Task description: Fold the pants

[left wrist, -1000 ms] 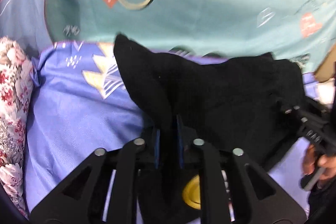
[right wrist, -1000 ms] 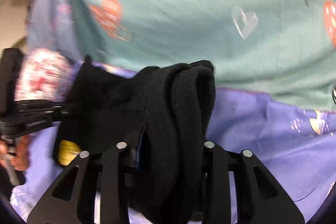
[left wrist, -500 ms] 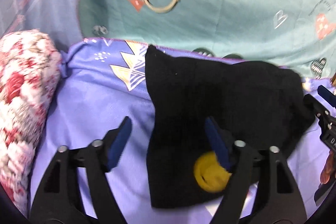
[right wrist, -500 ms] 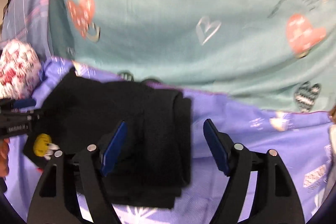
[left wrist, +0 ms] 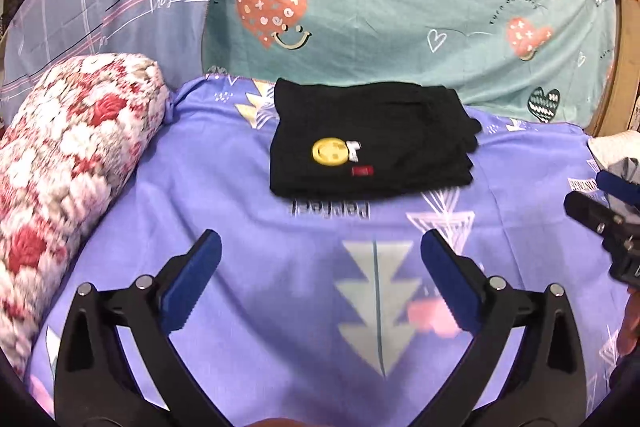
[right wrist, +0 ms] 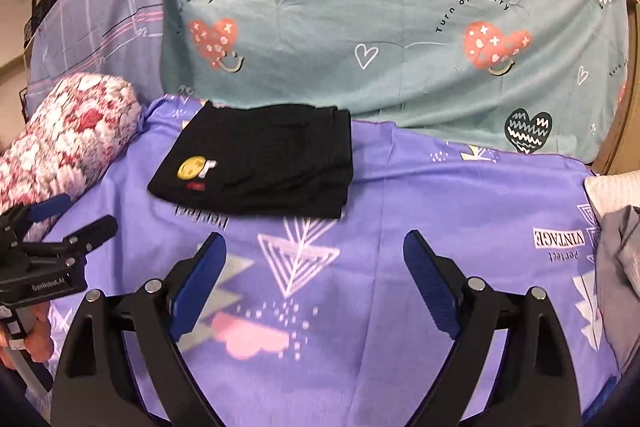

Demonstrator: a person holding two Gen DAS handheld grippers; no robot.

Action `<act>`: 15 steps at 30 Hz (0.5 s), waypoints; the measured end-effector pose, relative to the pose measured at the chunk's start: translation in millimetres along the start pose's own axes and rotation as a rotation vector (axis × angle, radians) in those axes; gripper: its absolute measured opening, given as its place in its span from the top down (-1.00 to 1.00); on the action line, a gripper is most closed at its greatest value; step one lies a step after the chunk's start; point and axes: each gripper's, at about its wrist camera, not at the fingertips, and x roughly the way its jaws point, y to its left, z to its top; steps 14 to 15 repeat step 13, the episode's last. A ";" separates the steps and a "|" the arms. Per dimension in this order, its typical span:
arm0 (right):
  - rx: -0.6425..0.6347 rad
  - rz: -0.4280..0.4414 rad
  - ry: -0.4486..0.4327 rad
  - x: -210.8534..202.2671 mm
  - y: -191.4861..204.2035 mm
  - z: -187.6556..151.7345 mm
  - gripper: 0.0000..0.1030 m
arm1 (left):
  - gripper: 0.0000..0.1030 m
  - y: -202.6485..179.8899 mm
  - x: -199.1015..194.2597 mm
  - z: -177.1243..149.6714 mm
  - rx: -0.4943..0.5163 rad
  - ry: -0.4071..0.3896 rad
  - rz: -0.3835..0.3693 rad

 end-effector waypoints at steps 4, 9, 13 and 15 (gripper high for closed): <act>0.013 0.003 -0.002 -26.9 7.8 -27.2 -0.75 | -0.96 -3.7 -20.8 -19.8 0.005 0.024 -0.003; 0.018 -0.018 -0.018 -52.0 18.0 -44.8 -0.93 | -0.96 -3.9 -35.4 -31.0 -0.009 0.046 0.006; 0.032 -0.032 -0.012 -65.3 23.7 -58.5 -0.94 | -0.96 -3.9 -44.0 -40.2 -0.028 0.061 0.017; 0.032 -0.032 -0.012 -65.3 23.7 -58.5 -0.94 | -0.96 -3.9 -44.0 -40.2 -0.028 0.061 0.017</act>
